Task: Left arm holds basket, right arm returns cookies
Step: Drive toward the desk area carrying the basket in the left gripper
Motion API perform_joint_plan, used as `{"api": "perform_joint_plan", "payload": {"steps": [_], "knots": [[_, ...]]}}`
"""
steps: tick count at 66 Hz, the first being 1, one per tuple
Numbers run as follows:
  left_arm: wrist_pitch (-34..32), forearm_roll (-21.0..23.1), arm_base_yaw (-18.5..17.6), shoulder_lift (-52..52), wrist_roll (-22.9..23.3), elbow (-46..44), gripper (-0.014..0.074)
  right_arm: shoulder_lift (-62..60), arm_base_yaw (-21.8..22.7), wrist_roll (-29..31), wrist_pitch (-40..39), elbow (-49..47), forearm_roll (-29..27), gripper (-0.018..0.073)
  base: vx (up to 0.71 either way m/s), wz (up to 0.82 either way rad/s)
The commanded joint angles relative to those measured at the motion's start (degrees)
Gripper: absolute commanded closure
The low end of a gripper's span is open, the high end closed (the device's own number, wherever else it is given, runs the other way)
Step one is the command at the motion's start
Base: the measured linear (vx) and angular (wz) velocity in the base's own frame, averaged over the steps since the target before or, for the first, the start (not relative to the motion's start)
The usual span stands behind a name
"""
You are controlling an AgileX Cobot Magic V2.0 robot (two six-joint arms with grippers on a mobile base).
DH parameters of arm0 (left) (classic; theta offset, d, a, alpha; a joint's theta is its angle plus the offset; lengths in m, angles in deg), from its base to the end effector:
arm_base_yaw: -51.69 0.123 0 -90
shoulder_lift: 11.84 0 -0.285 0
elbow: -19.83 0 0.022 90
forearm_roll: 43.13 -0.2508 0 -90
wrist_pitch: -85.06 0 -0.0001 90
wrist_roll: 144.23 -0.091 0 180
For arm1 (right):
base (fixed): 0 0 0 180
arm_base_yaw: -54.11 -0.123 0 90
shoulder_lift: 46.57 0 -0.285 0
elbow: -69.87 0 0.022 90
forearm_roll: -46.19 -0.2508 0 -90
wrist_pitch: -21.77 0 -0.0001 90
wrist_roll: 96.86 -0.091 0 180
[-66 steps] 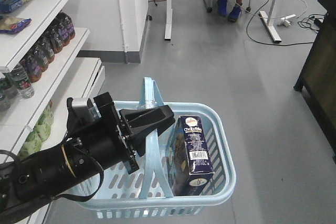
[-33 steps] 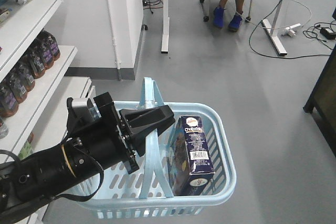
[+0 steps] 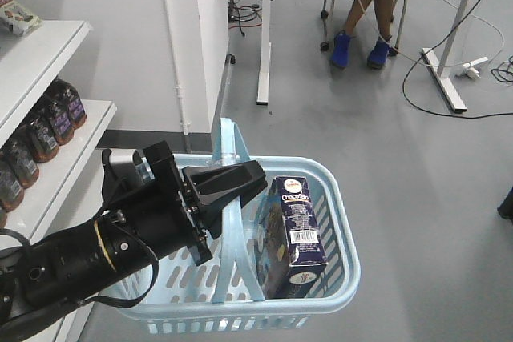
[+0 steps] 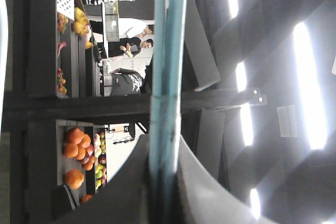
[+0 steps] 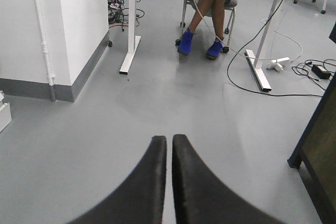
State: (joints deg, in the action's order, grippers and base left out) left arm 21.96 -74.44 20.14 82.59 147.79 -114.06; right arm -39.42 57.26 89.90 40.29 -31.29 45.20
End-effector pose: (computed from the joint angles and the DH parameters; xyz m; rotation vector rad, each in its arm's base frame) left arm 0.2150 -0.1814 0.2397 -0.5289 1.7791 -2.0627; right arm 0.0539 -0.0025 0.1751 -0.0464 1.8247 -0.1055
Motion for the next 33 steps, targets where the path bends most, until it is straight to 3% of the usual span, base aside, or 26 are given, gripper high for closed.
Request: {"api": "perform_joint_plan", "payload": {"steps": [1,33], "knots": [[-15.17,2.45,-0.39,-2.01,-0.33,-1.70,0.0599,-0.71,0.28,0.46,-4.07,0.93,0.51,0.0556,0.46,0.06],[-15.17,2.45,-0.39,-2.01,-0.33,-1.70,0.0599,-0.71,0.28,0.46,-4.07,0.93,0.51,0.0556,0.41,0.07]]}}
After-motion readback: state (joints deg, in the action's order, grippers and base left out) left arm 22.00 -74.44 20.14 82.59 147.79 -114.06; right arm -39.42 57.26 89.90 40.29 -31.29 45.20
